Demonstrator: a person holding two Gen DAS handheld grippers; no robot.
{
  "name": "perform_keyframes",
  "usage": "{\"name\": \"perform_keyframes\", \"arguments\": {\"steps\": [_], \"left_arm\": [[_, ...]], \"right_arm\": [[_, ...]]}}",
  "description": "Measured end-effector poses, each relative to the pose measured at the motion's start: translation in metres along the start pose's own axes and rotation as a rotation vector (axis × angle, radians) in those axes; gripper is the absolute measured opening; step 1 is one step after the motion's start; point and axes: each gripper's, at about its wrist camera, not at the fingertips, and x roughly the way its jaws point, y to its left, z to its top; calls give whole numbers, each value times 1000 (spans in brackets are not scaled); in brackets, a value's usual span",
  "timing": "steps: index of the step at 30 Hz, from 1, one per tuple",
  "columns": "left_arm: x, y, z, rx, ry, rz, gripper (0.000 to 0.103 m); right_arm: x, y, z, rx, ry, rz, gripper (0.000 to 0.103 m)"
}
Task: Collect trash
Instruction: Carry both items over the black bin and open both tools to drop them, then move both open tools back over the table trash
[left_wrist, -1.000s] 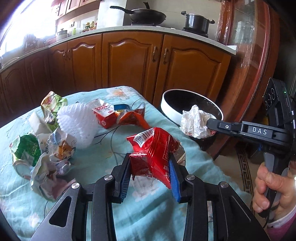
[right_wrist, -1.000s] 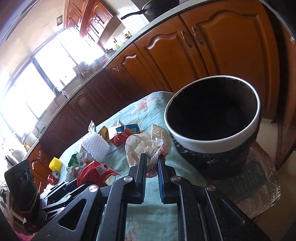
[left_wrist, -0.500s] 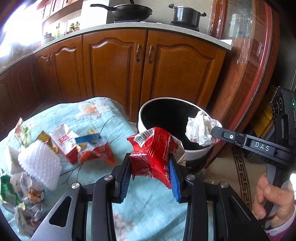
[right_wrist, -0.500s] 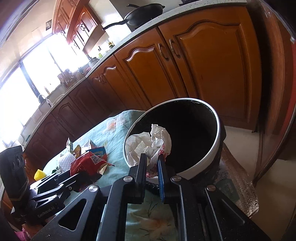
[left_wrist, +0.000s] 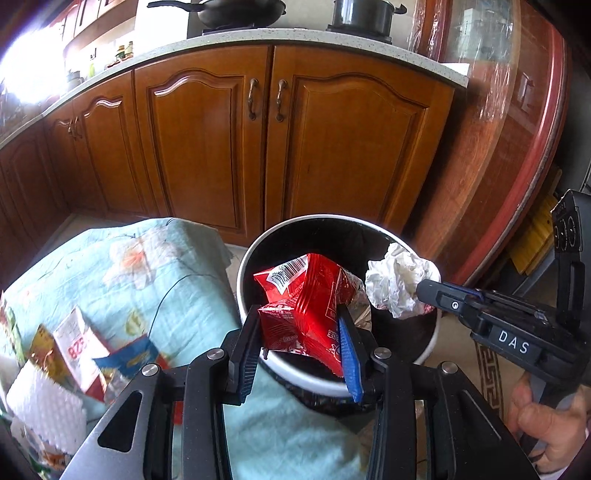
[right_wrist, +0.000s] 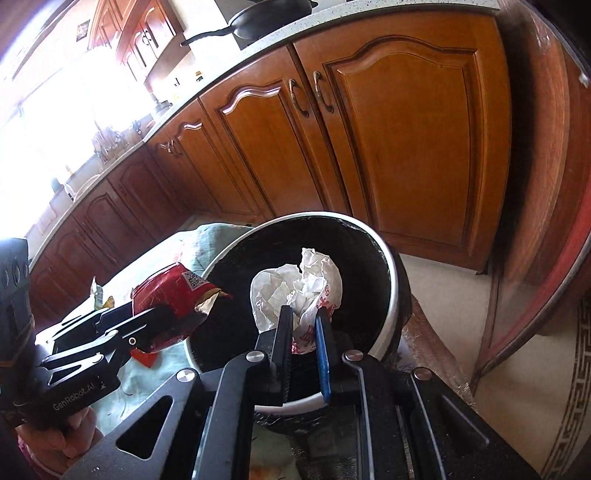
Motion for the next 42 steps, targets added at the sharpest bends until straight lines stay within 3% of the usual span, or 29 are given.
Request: {"name": "perform_keyframes", "arguments": {"steps": [4, 7, 9, 13, 18, 31, 42], "left_arm": [[20, -5, 9, 0, 21, 6, 46], [29, -5, 13, -11, 33, 7, 56], [32, -6, 13, -16, 38, 8, 62], [23, -3, 4, -23, 25, 0, 65], [2, 3, -14, -51, -5, -18, 73], [-77, 36, -85, -173, -112, 34, 74], [-143, 61, -146, -239, -158, 183, 74]], "right_arm": [[6, -5, 4, 2, 15, 2, 16], [7, -9, 6, 12, 18, 8, 26], [5, -10, 5, 23, 12, 18, 45], [-2, -12, 2, 46, -7, 31, 48], [-12, -6, -7, 65, -41, 62, 73], [-38, 44, -43, 52, -87, 133, 80], [-18, 114, -78, -42, -7, 212, 81]]}}
